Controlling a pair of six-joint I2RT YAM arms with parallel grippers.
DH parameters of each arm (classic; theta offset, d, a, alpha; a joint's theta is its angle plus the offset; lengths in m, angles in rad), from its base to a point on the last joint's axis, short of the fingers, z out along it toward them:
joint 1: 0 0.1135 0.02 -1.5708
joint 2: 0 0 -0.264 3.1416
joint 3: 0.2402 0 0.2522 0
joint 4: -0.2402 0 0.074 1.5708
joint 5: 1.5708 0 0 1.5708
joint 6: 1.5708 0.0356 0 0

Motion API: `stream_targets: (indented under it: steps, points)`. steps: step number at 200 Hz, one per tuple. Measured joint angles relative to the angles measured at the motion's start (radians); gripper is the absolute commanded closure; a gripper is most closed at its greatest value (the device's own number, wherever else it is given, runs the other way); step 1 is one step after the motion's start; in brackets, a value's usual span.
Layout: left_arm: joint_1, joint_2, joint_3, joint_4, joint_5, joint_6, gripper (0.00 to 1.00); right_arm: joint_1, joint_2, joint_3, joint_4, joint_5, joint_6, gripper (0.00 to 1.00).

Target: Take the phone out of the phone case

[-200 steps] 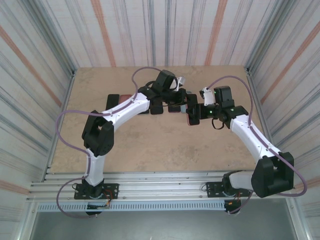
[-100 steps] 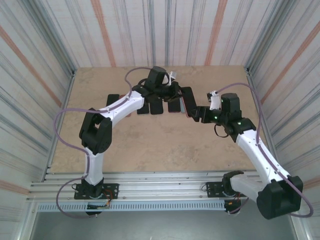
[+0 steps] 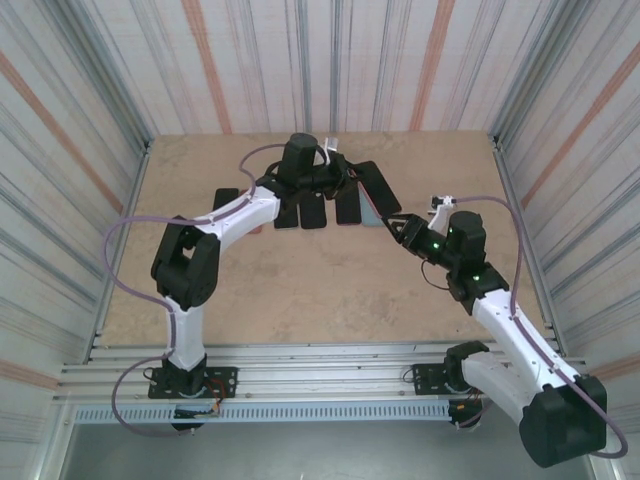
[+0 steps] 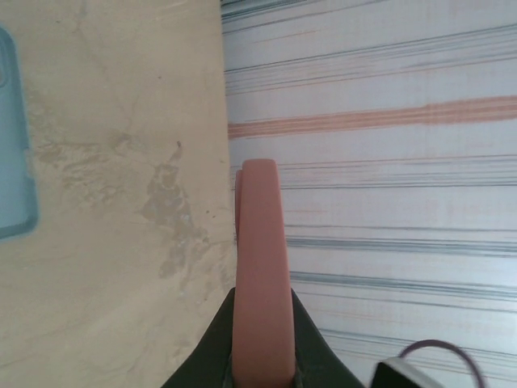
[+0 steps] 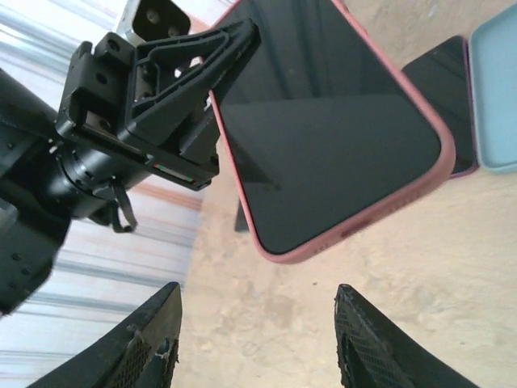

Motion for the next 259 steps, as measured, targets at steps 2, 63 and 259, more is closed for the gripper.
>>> stream_targets:
  steps: [2, 63, 259]
  points:
    - [0.000, -0.001, -0.002, 0.005, 0.000, -0.005, 0.95, 0.002, 0.000, -0.002, 0.009, 0.003, 0.011, 0.56]
    - [0.000, -0.034, -0.039, 0.137, -0.004, -0.153, 0.95, 0.023, 0.034, -0.042, 0.243, 0.064, 0.222, 0.67]
    - [0.003, -0.055, -0.075, 0.273, -0.080, -0.372, 1.00, 0.012, 0.132, 0.023, 0.425, 0.026, 0.302, 0.95]
